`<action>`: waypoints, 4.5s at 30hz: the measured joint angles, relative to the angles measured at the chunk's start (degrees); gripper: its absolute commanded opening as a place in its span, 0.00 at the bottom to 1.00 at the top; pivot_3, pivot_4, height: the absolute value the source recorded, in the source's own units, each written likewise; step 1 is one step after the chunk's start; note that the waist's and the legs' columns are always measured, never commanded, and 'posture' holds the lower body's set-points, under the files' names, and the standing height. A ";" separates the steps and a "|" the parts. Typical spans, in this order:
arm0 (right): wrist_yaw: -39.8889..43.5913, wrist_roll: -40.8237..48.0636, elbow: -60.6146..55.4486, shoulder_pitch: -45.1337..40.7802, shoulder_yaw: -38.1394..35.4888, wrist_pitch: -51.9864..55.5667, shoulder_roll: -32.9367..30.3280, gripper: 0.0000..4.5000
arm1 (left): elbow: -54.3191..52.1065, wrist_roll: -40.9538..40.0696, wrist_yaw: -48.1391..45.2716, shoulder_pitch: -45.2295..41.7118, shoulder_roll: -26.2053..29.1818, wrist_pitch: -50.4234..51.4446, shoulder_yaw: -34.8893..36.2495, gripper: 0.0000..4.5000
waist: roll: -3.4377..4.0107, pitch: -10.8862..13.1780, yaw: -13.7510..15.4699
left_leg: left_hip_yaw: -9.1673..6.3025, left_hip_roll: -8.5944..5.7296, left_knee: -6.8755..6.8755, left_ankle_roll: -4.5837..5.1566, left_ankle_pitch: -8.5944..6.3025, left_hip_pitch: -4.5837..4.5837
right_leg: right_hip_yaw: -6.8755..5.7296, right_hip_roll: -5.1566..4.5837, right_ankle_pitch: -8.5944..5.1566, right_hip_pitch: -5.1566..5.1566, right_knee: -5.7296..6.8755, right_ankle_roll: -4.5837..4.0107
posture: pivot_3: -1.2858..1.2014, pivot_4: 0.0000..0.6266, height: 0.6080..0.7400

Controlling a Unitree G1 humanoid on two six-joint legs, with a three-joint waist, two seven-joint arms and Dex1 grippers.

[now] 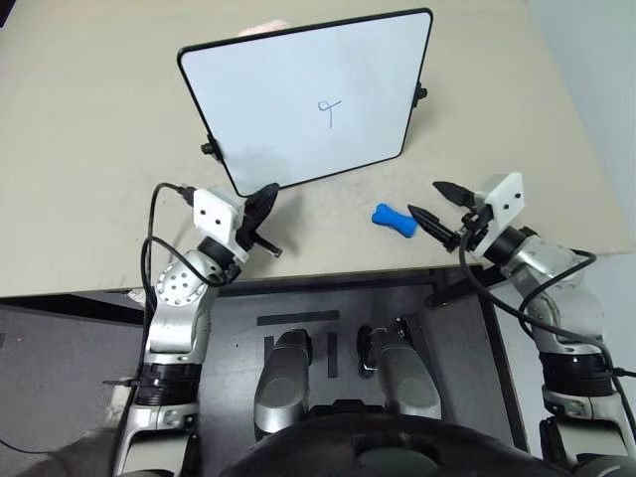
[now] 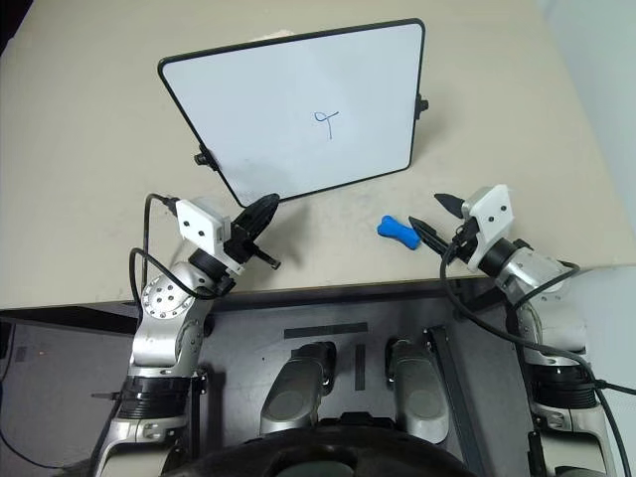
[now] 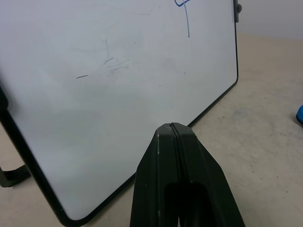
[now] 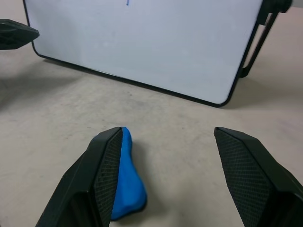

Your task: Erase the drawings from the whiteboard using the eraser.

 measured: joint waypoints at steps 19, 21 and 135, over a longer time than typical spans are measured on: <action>1.99 -0.46 0.11 -3.24 2.12 0.26 -3.16 0.72 | 0.02 0.18 0.40 -0.26 -1.12 0.09 -0.16 0.00 | 0.00 0.00 -0.01 | 0.00 0.00 -0.01 -0.02 -0.02 -0.01 | 0.00 0.01 -0.01 -0.01 -0.01 0.02 | 0.52 0.24 1.00; 2.49 -0.75 0.59 -4.72 3.20 0.80 -3.56 0.72 | -0.06 0.29 0.78 -0.25 -1.48 0.00 -0.29 0.00 | 0.00 0.00 -0.03 | 0.00 0.00 0.00 -0.01 -0.01 -0.01 | 0.00 0.01 -0.01 0.00 -0.01 0.01 | 0.52 0.24 1.00; -19.07 -38.67 37.94 -39.26 19.25 -33.70 9.13 0.11 | 1.30 0.72 2.48 -2.13 -3.37 -2.47 -1.77 0.00 | 0.02 0.01 -0.41 | 0.00 0.09 -0.05 -0.10 -0.06 -0.08 | -0.03 -0.08 0.79 -0.53 0.06 -1.12 | 0.52 0.24 1.00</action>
